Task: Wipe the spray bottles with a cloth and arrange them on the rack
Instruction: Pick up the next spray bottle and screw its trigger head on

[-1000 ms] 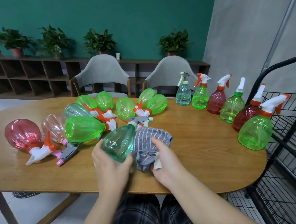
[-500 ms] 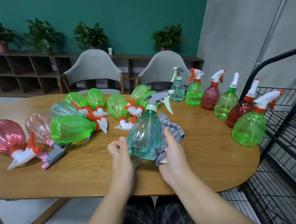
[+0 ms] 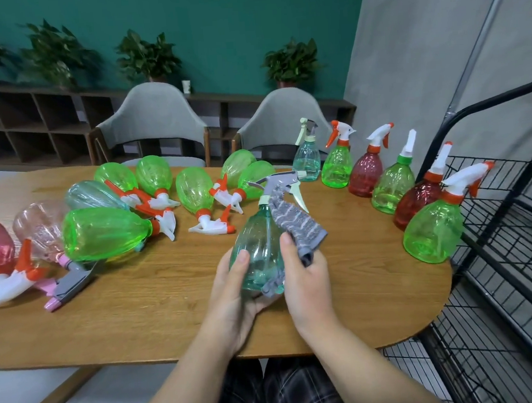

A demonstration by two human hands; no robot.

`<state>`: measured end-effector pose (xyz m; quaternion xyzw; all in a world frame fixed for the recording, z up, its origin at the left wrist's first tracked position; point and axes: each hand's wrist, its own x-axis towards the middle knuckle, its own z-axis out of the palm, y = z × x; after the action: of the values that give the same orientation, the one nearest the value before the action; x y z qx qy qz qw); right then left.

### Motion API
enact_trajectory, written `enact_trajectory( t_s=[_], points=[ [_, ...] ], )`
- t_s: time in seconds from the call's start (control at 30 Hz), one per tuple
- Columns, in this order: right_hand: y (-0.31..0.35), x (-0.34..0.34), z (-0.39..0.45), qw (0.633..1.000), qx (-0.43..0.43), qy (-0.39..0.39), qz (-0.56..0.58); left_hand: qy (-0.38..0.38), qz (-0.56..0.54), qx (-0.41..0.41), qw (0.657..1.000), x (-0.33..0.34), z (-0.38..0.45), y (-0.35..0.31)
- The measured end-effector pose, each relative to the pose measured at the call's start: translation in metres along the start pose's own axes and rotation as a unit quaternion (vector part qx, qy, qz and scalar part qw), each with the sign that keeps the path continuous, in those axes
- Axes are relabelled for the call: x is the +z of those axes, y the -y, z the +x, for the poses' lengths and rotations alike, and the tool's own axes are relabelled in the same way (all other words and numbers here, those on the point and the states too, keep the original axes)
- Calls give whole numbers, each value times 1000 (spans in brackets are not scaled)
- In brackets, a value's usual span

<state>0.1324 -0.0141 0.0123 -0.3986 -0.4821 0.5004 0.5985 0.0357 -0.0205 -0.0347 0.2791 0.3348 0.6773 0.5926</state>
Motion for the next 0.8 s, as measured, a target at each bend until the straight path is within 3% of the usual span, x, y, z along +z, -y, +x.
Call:
enact_trajectory(
  t_s=[0.1,0.17,0.27,0.33,0.47,0.8],
  points=[
    [12,3,16,998,-57,17,-35,26,1,2,1000,-2,1,1],
    [15,5,32,982,-120,68,-131,38,-3,5,999,-4,2,2],
    [8,5,49,899,-199,158,-356,42,-7,14,999,-3,1,2],
    [5,2,48,862,-216,192,-416,41,-10,18,999,-5,2,2],
    [2,-1,31,869,-231,216,-381,32,-12,24,999,-4,3,3],
    [-14,-7,9,844,-308,282,-338,-33,-92,-5,995,-8,3,3]
  ],
)
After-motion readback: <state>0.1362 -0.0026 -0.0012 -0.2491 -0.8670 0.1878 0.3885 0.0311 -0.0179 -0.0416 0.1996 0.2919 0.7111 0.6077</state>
